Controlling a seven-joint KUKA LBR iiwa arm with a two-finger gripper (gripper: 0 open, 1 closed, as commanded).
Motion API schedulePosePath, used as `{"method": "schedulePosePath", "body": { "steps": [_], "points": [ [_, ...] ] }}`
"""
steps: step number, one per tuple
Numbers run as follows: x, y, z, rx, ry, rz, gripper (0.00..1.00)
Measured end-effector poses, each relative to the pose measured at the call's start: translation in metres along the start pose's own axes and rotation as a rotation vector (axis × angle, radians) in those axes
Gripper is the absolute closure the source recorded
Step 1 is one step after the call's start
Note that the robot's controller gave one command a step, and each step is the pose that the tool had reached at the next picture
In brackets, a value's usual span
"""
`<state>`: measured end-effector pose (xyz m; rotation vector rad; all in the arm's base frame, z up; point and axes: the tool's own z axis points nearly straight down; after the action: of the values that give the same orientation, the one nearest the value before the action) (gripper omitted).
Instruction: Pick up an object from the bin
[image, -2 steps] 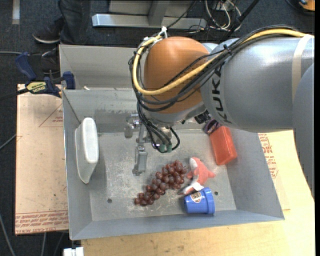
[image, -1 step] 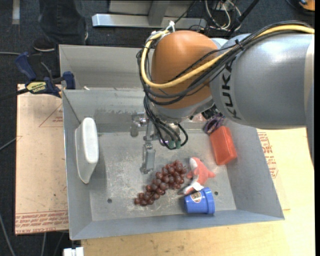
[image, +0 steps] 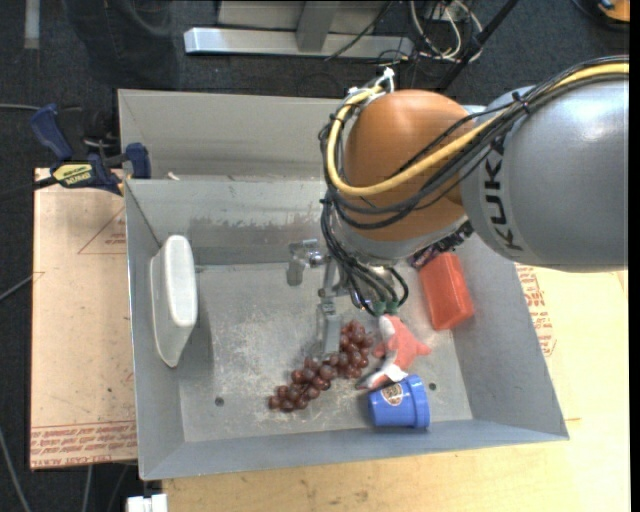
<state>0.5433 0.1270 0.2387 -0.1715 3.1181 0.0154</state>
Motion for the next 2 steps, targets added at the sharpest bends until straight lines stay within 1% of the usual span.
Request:
{"method": "schedulePosePath", "body": {
  "steps": [1, 2],
  "points": [
    [0.046, -0.022, 0.063, 0.007, 0.02, -0.031, 0.0],
    [0.054, -0.027, 0.104, -0.001, 0.0, -0.122, 1.0]
  ]
}}
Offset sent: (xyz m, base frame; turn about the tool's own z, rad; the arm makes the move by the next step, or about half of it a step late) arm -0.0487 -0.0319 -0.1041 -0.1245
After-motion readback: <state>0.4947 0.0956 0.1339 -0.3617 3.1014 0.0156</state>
